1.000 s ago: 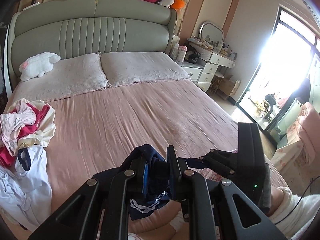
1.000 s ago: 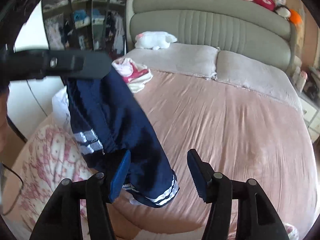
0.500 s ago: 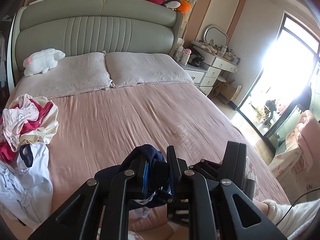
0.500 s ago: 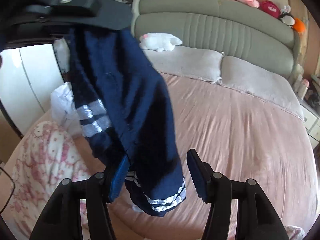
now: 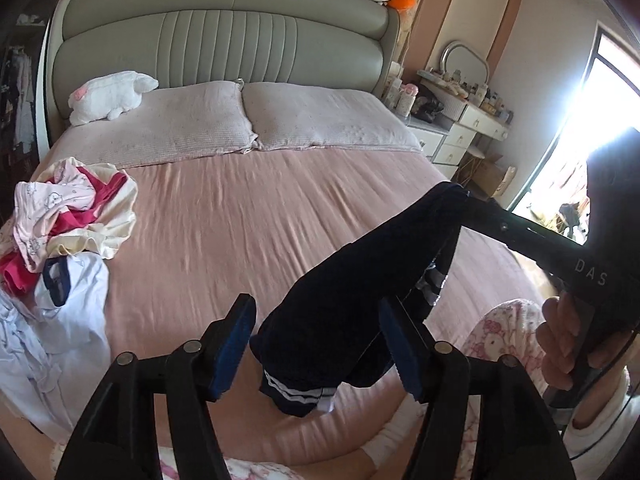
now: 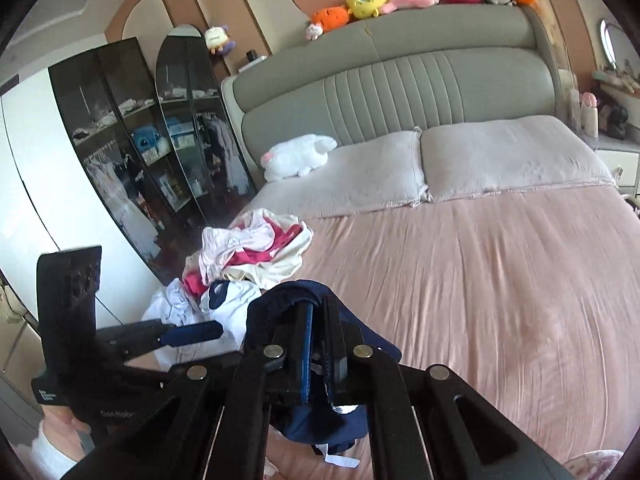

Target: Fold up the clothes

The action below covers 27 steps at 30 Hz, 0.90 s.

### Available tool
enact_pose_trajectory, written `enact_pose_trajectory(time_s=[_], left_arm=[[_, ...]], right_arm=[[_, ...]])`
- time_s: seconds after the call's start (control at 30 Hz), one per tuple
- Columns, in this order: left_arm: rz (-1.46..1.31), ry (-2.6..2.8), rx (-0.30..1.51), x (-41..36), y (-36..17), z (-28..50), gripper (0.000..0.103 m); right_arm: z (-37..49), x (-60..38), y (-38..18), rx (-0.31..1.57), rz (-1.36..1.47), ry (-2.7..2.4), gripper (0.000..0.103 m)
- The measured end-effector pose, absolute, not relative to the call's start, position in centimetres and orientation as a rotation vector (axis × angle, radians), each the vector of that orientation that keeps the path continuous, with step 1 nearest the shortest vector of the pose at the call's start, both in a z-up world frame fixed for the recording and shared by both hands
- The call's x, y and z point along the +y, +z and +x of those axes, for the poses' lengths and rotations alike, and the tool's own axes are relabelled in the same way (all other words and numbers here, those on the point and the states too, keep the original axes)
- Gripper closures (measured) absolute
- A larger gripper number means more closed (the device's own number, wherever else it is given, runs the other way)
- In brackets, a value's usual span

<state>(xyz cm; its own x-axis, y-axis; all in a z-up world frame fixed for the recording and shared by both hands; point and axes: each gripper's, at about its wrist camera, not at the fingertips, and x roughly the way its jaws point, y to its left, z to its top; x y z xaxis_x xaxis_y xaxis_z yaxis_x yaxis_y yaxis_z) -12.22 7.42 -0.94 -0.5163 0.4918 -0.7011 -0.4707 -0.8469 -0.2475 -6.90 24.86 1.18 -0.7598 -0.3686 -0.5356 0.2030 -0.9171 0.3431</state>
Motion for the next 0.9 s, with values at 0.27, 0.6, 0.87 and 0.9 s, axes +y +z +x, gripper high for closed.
enact_pose_trajectory(time_s=[0.27, 0.6, 0.87, 0.9], left_arm=[[-1.024, 2.378, -0.161, 10.7, -1.5, -12.1, 0.039], [-1.117, 2.589, -0.227, 7.0, -2.5, -14.1, 0.039], [-1.082, 2.550, -0.204, 5.1, -1.0, -15.3, 0.075], [-1.070, 2.526, -0.196, 5.0, -0.4, -15.1, 0.077]], right_arm=[[-6.3, 22.9, 4.2, -0.327, 0.797, -2.689, 0.100], [-3.2, 24.2, 6.9, -0.269, 0.657, -2.860, 0.100], [-1.6, 23.7, 6.6, -0.139, 0.677, -2.904, 0.100], [-1.6, 23.7, 6.1, -0.099, 0.699, -2.930, 0.100]])
